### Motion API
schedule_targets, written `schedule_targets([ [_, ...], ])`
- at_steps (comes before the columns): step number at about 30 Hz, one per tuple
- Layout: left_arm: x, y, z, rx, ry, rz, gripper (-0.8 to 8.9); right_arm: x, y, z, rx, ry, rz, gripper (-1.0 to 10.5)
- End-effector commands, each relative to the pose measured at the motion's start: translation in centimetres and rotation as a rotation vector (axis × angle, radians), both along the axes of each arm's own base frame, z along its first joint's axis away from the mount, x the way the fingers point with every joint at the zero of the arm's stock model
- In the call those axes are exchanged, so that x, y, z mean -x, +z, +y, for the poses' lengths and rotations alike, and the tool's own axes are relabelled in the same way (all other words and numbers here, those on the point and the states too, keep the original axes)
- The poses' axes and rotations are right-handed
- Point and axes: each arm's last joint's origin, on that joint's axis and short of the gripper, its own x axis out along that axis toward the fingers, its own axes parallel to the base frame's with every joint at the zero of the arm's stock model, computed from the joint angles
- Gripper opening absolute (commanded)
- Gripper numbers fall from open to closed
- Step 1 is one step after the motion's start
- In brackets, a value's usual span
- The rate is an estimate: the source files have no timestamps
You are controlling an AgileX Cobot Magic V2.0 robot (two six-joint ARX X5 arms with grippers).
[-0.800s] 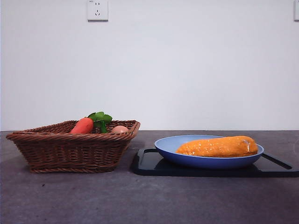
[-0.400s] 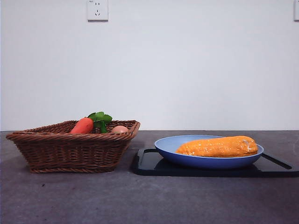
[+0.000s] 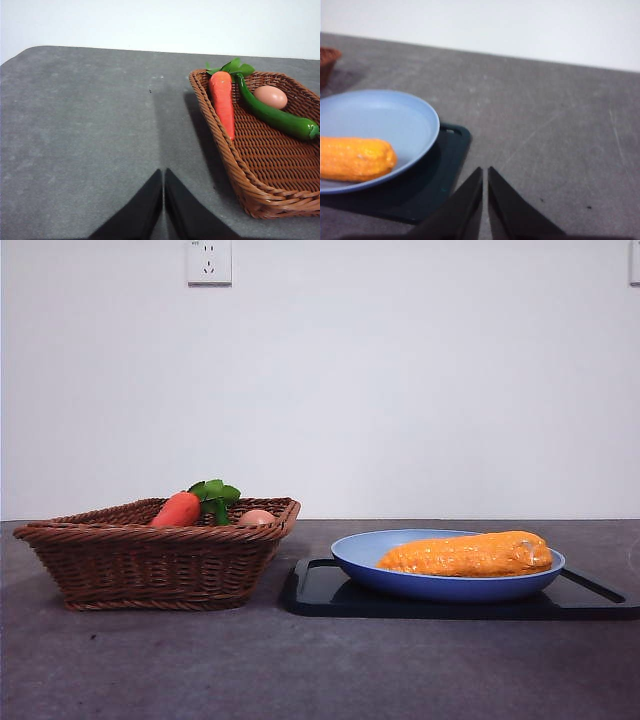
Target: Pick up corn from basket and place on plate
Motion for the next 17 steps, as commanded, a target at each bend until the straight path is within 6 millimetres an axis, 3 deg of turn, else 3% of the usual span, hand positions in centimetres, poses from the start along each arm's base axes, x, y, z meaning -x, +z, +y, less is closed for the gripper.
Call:
schedule_targets([
  [1, -0.12, -0.96, 0.02, 0.003, 0.002, 0.030, 0.08, 0.00, -0.26, -0.02, -0.014, -0.006, 0.016, 0.0],
  [17, -0.12, -0.96, 0.02, 0.003, 0.002, 0.030, 0.08, -0.01, -0.17, -0.01, -0.013, -0.005, 0.007, 0.0],
])
